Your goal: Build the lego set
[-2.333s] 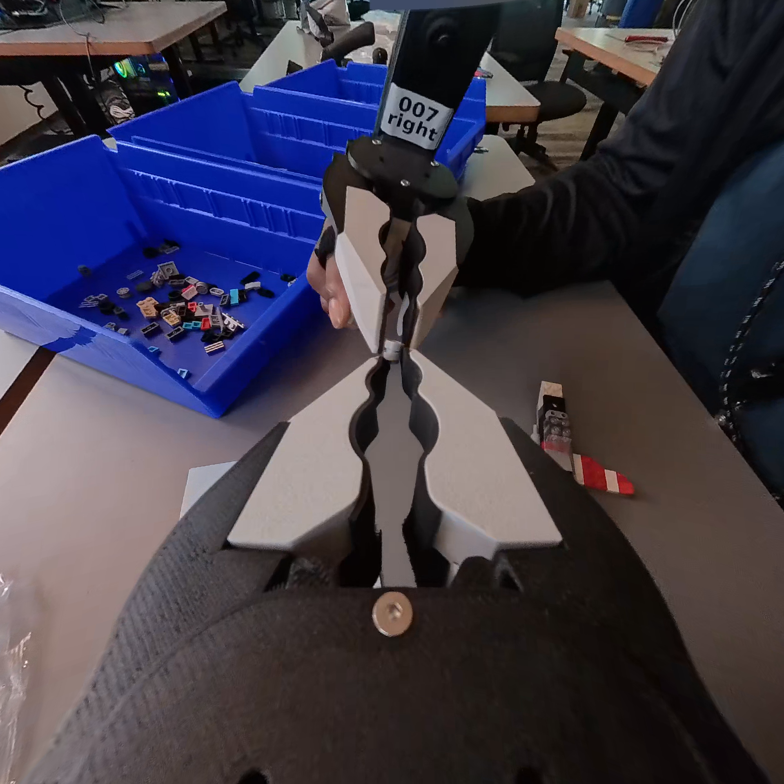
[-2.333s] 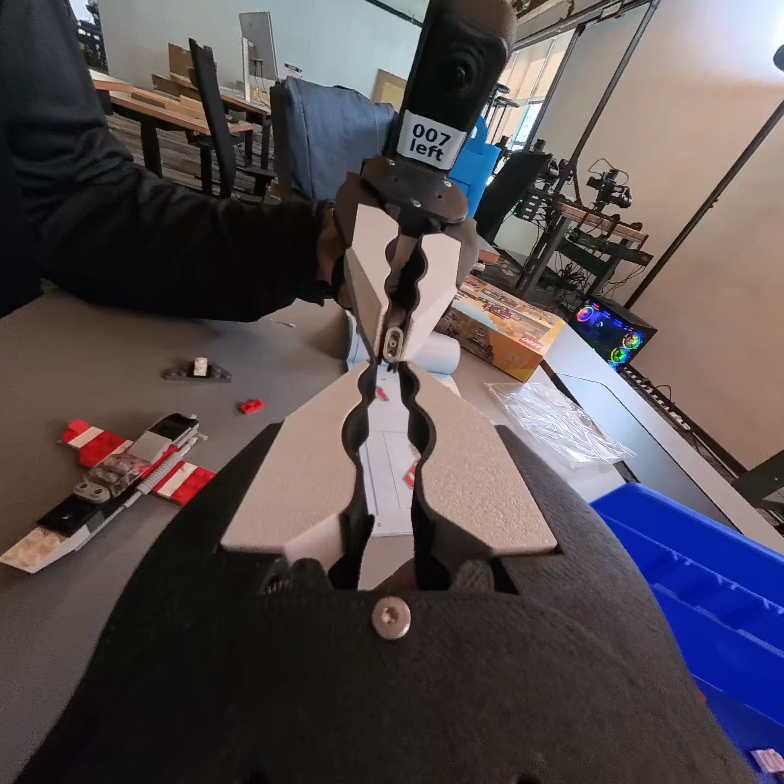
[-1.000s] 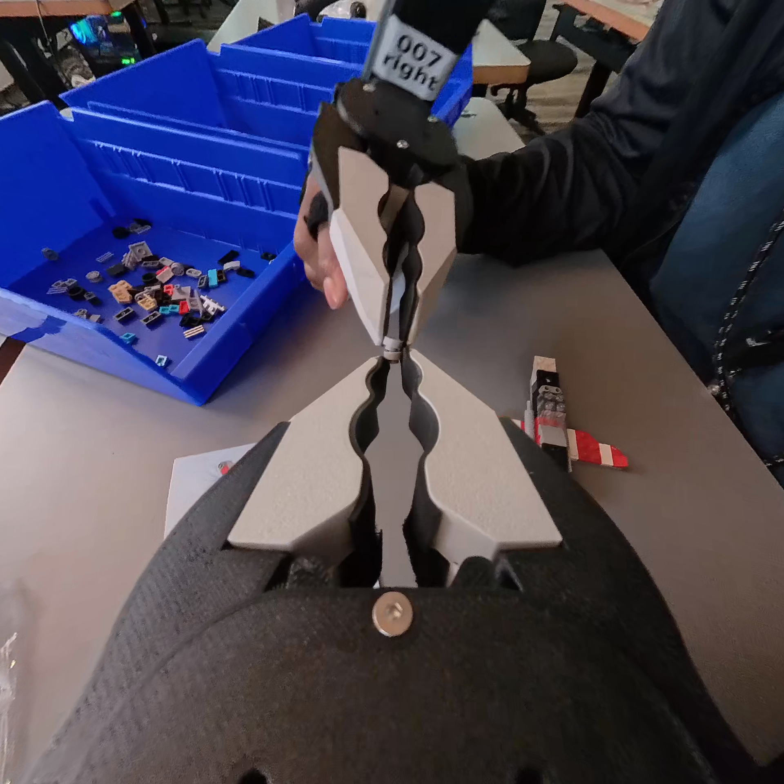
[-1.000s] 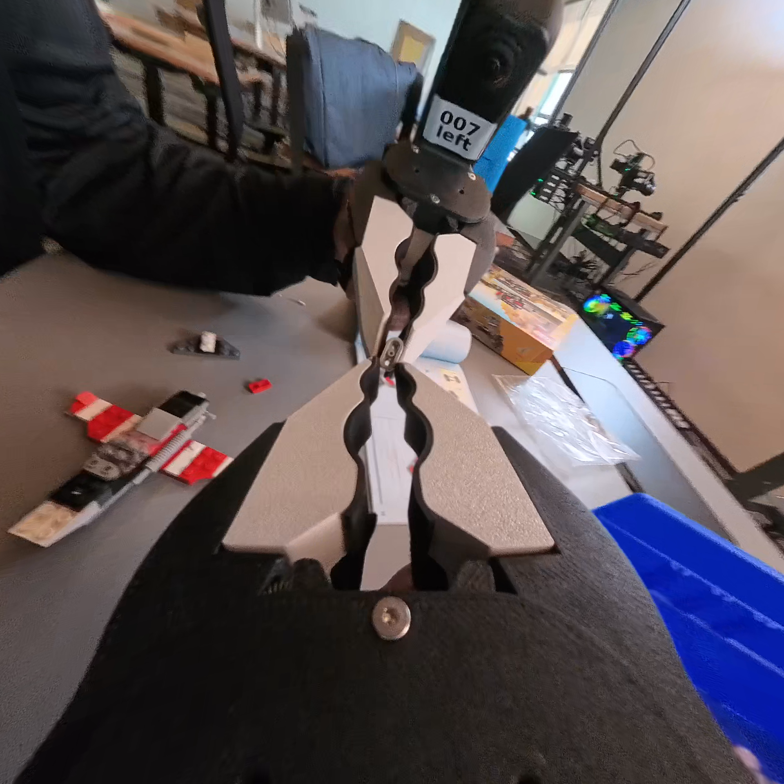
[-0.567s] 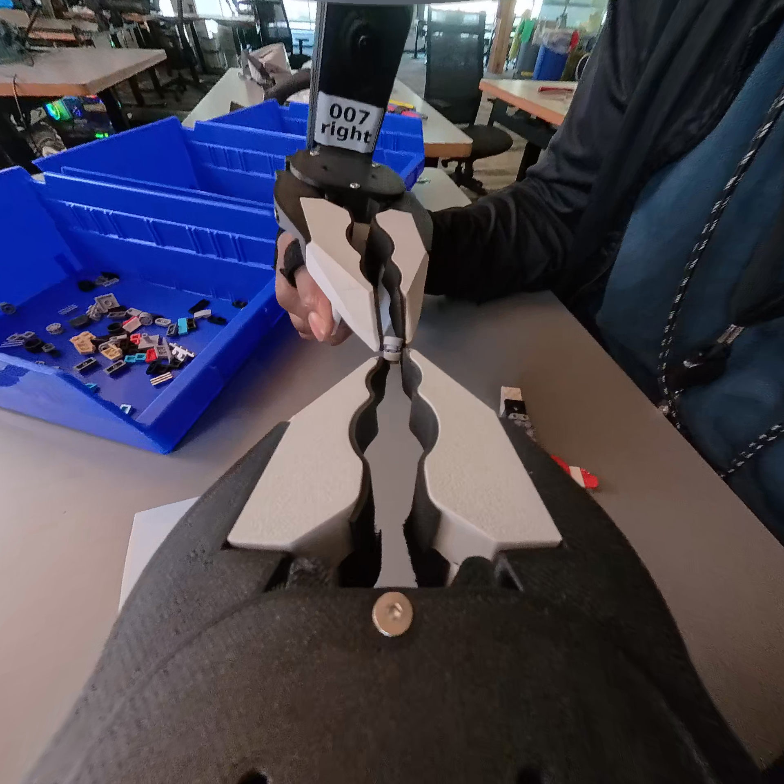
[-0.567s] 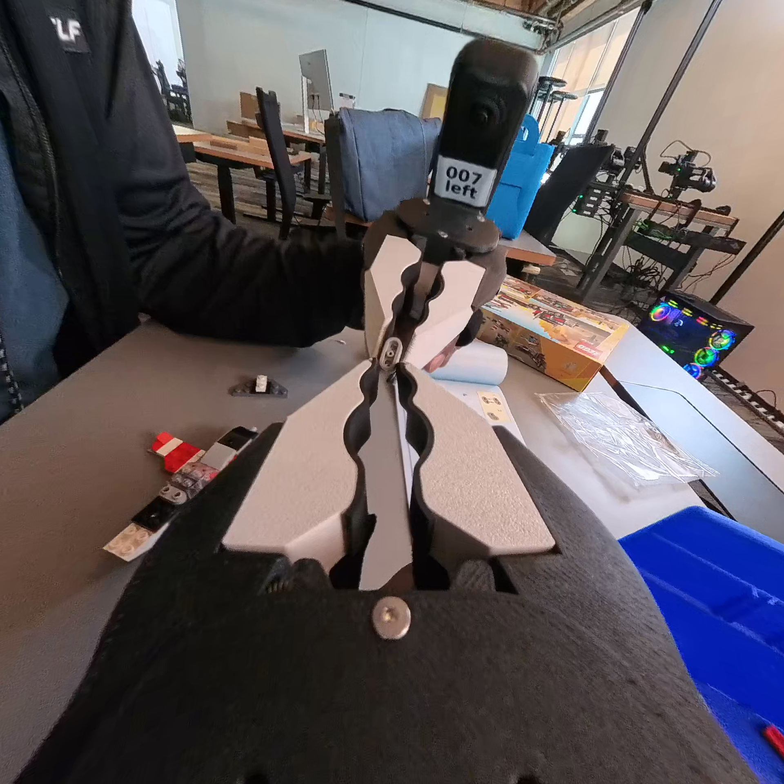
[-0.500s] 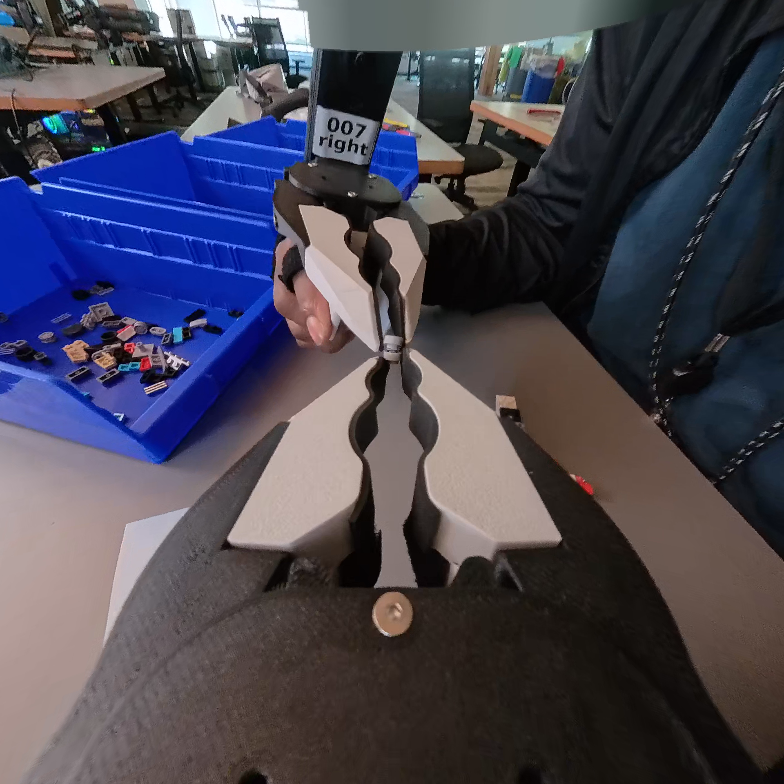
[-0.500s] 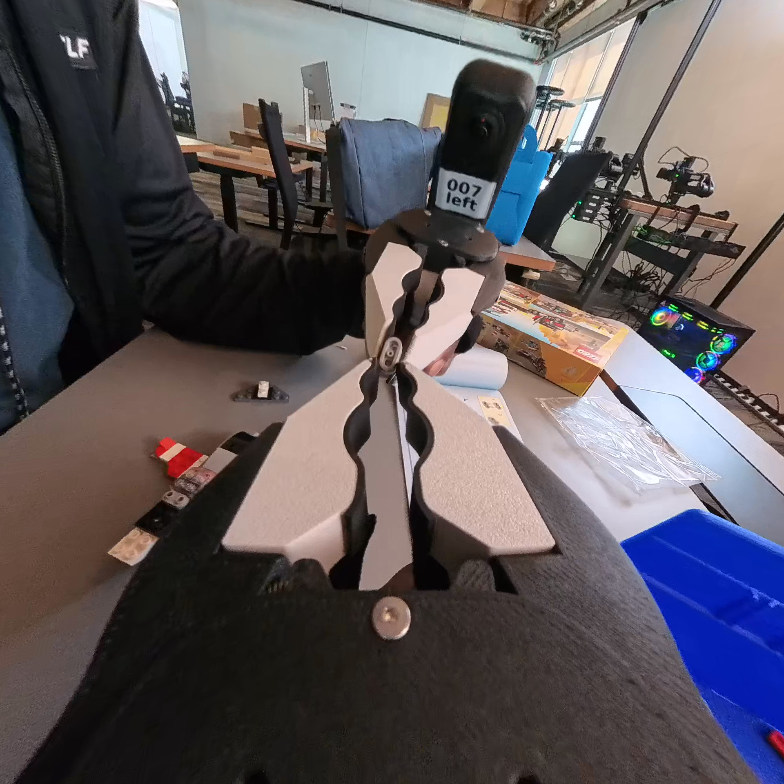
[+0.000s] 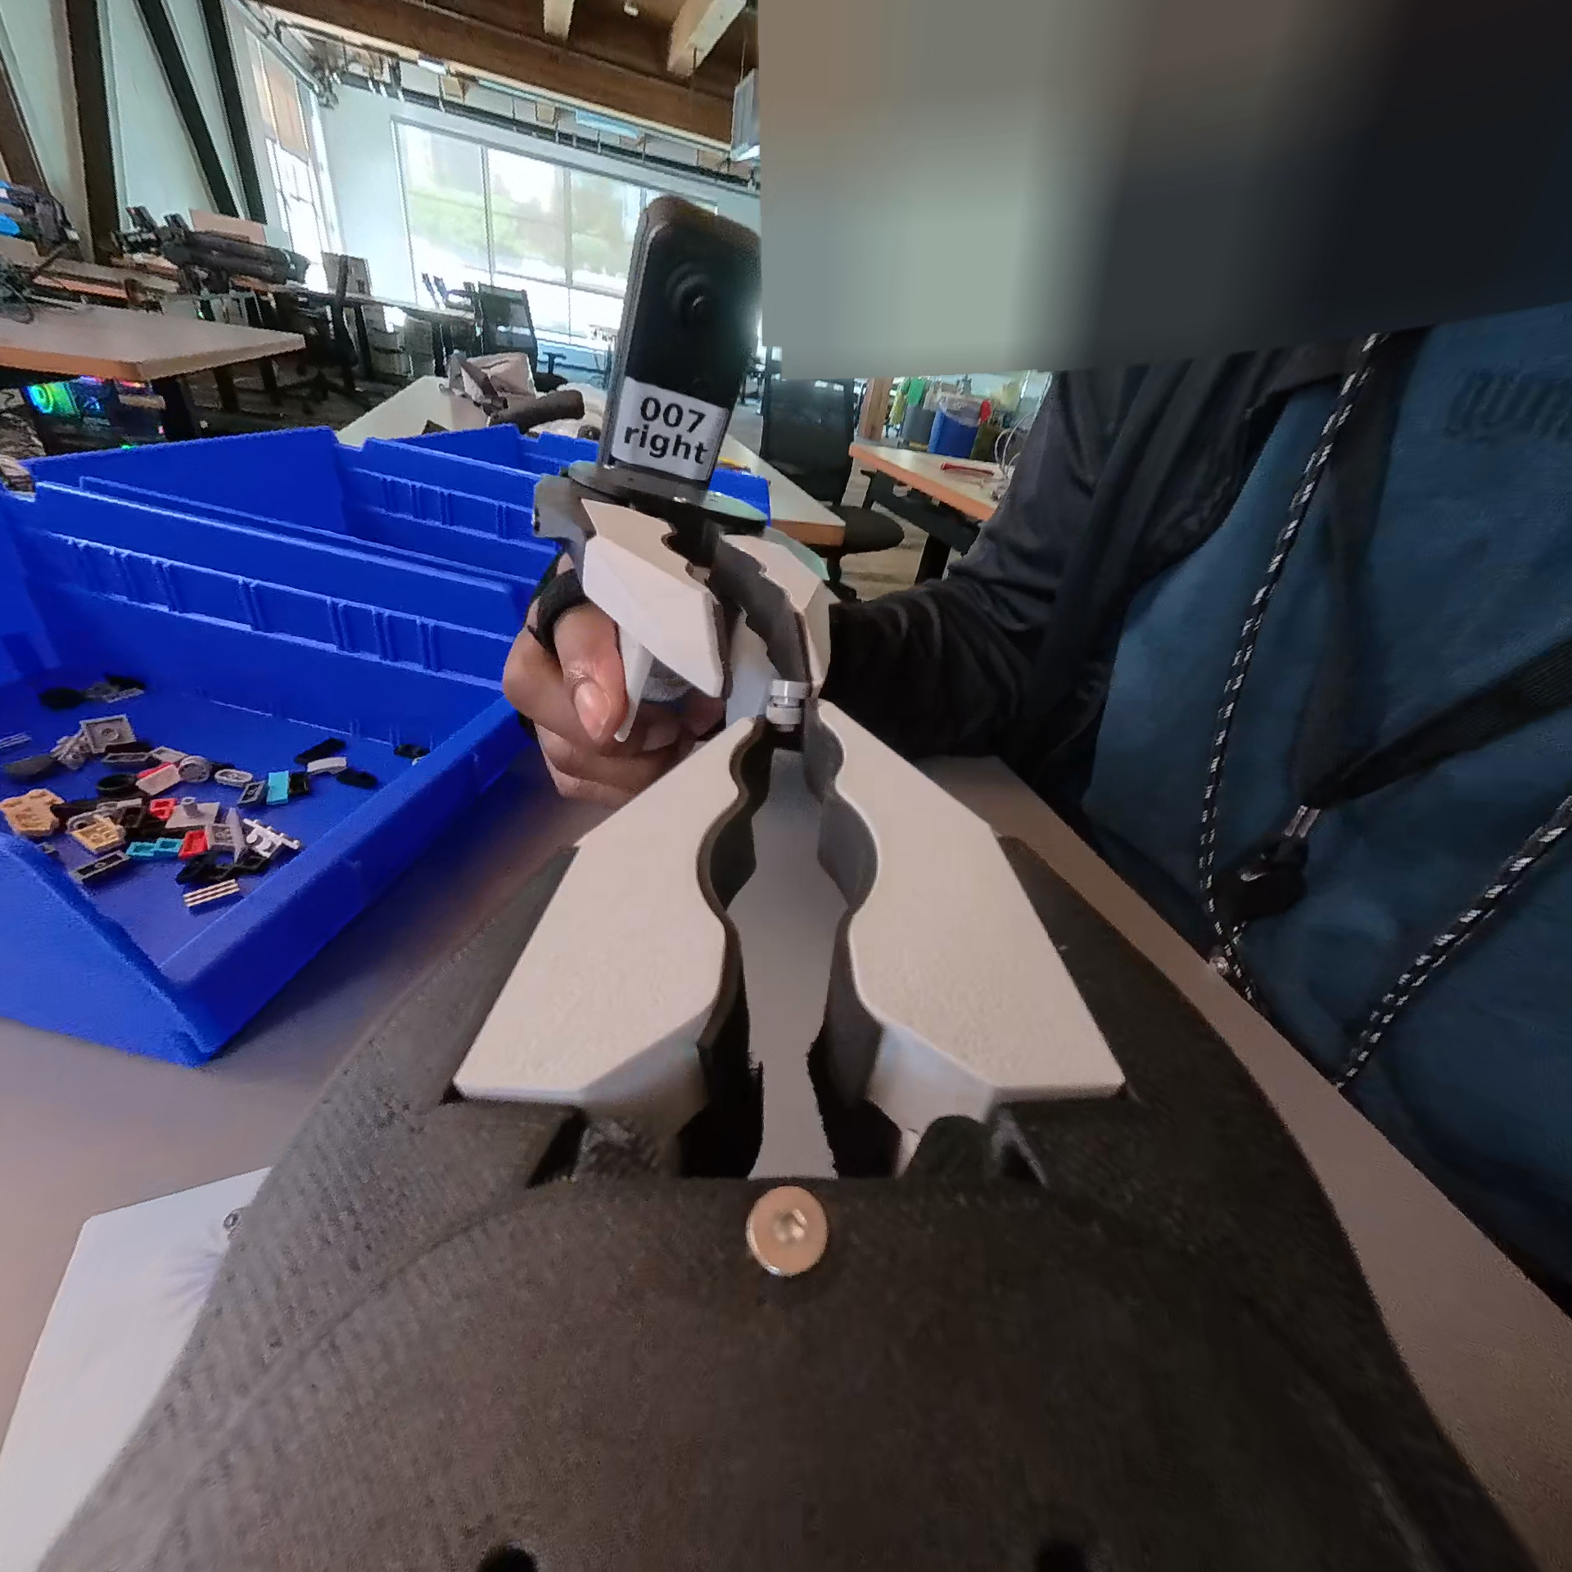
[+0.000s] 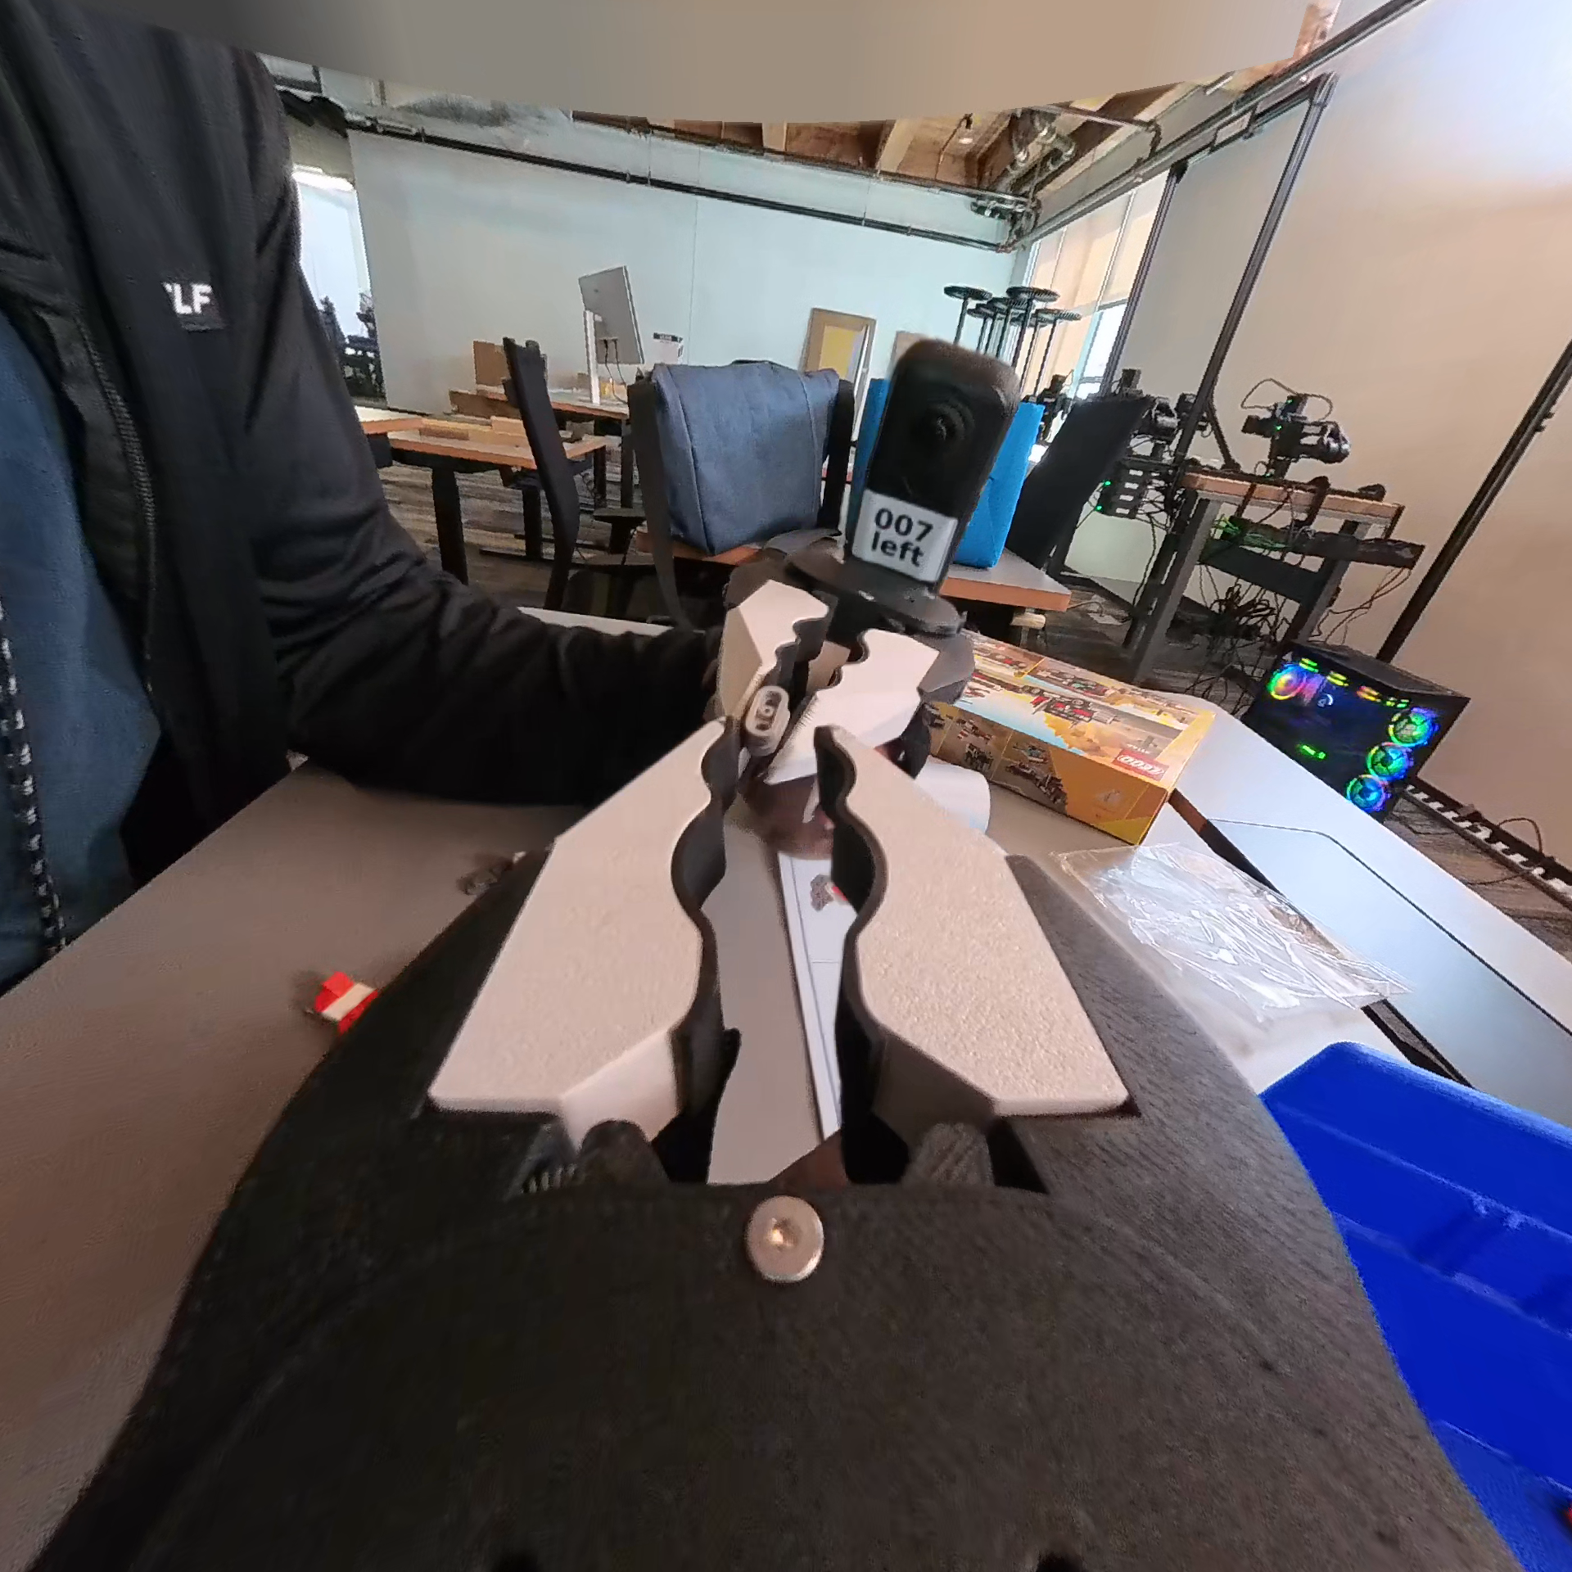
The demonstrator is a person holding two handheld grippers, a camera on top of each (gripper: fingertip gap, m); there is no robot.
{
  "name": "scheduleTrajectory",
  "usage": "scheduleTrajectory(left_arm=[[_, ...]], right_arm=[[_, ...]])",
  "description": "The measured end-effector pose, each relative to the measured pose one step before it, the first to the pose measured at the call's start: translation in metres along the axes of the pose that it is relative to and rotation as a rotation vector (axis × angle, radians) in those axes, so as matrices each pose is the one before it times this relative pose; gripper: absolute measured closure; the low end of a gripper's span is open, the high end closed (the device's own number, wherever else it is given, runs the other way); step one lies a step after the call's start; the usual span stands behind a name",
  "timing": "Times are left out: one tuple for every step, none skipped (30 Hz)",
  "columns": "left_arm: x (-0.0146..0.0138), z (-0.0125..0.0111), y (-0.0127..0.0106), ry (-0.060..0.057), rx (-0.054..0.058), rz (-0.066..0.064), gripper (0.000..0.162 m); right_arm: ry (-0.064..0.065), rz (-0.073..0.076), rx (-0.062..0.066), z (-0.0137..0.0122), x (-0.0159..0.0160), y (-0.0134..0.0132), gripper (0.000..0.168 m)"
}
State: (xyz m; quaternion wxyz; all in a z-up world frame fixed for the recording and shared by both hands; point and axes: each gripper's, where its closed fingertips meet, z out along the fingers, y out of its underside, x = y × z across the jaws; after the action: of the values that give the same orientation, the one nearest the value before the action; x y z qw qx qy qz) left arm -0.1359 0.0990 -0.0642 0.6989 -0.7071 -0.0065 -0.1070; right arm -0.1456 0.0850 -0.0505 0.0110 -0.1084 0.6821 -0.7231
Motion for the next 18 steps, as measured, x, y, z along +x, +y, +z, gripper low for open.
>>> scheduleTrajectory(left_arm=[[0.00019, 0.00015, -0.00150, 0.0046, 0.0126, -0.0058, 0.155], [0.00007, 0.00029, -0.00147, 0.0037, 0.0117, -0.0047, 0.155], [-0.00017, 0.00021, -0.00097, 0.0018, 0.0089, -0.0039, 0.155], [-0.00008, 0.00032, -0.00065, 0.0020, 0.0060, -0.0040, 0.155], [-0.00013, 0.00016, -0.00046, 0.0016, 0.0053, -0.0041, 0.155], [-0.00044, 0.00004, -0.00072, 0.0001, 0.0068, -0.0049, 0.155], [-0.00033, -0.00019, -0.00122, 0.0016, 0.0099, -0.0069, 0.155], [-0.00012, -0.00068, -0.00192, 0.0036, 0.0135, -0.0081, 0.155], [0.00004, -0.00102, -0.00261, 0.0034, 0.0167, -0.0074, 0.155], [-0.00010, -0.00143, -0.00305, 0.0027, 0.0183, -0.0080, 0.155], [0.00009, -0.00148, -0.00339, 0.0037, 0.0187, -0.0092, 0.155], [0.00015, -0.00167, -0.00360, 0.0038, 0.0202, -0.0092, 0.155], [0.00011, -0.00174, -0.00377, 0.0037, 0.0207, -0.0096, 0.155], [0.00008, -0.00161, -0.00333, 0.0035, 0.0186, -0.0108, 0.155], [-0.00023, -0.00149, -0.00264, 0.0022, 0.0150, -0.0106, 0.155], [-0.00022, -0.00130, -0.00198, 0.0010, 0.0113, -0.0084, 0.155], [-0.00035, -0.00109, -0.00120, -0.0001, 0.0067, -0.0061, 0.155], [-0.00048, -0.00072, -0.00029, -0.0014, 0.0016, -0.0047, 0.155]], right_arm=[[0.0037, -0.0015, 0.0064, -0.00007, 0.00031, -0.00147, 0.150], [0.0053, -0.0028, 0.0052, -0.00012, 0.00042, -0.00133, 0.148], [0.0034, -0.0031, 0.0026, 0.00023, 0.00006, -0.00096, 0.146], [0.0027, -0.0042, 0.0017, 0.00040, -0.00023, -0.00076, 0.145], [0.0045, -0.0068, 0.0030, 0.00045, -0.00009, -0.00110, 0.143], [0.0056, -0.0096, 0.0035, 0.00022, -0.00008, -0.00115, 0.143], [0.0095, -0.0150, 0.0040, -0.00009, 0.00041, -0.00145, 0.142], [0.0142, -0.0218, 0.0027, -0.00033, 0.00094, -0.00134, 0.141], [0.0187, -0.0274, -0.0048, -0.00048, 0.00159, -0.00012, 0.141], [0.0243, -0.0349, -0.0110, -0.00024, 0.00219, 0.00062, 0.141], [0.0333, -0.0450, -0.0112, -0.00014, 0.00294, 0.00054, 0.139], [0.0312, -0.0528, -0.0107, 0.00025, 0.00199, 0.00019, 0.137], [0.0259, -0.0549, -0.0151, 0.00088, 0.00090, 0.00025, 0.137], [0.0214, -0.0518, -0.0196, 0.00148, 0.00026, 0.00066, 0.136], [0.0188, -0.0492, -0.0203, 0.00185, -0.00023, 0.00078, 0.135], [0.0257, -0.0484, -0.0144, 0.00188, 0.00065, -0.00013, 0.133], [0.0248, -0.0428, -0.0092, 0.00154, 0.00076, -0.00072, 0.131], [0.0161, -0.0334, -0.0044, 0.00139, -0.00010, -0.00154, 0.131]])
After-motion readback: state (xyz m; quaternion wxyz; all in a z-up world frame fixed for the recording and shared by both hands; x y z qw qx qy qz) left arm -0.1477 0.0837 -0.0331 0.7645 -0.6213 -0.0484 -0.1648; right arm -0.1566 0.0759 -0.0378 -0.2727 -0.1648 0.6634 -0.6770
